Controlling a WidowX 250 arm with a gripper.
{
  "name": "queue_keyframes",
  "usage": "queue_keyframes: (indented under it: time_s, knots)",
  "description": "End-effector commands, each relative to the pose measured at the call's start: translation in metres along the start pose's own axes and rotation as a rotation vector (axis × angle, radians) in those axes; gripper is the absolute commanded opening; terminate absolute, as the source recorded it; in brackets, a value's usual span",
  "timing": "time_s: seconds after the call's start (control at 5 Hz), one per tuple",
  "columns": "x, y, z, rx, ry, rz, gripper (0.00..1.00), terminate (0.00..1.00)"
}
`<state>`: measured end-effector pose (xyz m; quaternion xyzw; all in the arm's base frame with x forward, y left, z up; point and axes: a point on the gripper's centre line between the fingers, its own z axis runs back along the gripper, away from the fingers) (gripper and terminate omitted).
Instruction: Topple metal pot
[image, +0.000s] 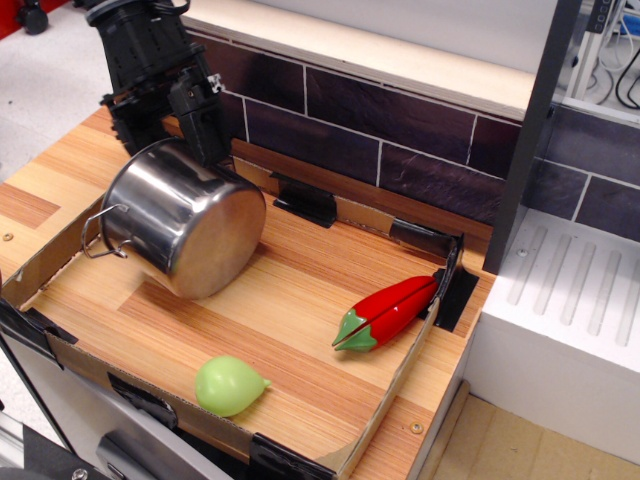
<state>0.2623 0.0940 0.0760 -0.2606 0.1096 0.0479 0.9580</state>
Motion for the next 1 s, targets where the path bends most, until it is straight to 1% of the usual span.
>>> queue_keyframes:
  time_s: [0.0, 0.2, 0.4, 0.6, 0.8]
  knots:
    - [-0.016, -0.006, 0.044, 0.424, -0.360, 0.044, 1.00, 0.00]
    - [-0.022, -0.015, 0.070, 0.488, -0.418, 0.114, 1.00, 0.00]
    - [-0.032, -0.031, 0.091, 0.479, -0.447, 0.169, 1.00, 0.00]
    - [-0.032, -0.031, 0.091, 0.479, -0.447, 0.169, 1.00, 0.00]
    - [-0.032, -0.031, 0.091, 0.479, -0.447, 0.169, 1.00, 1.00]
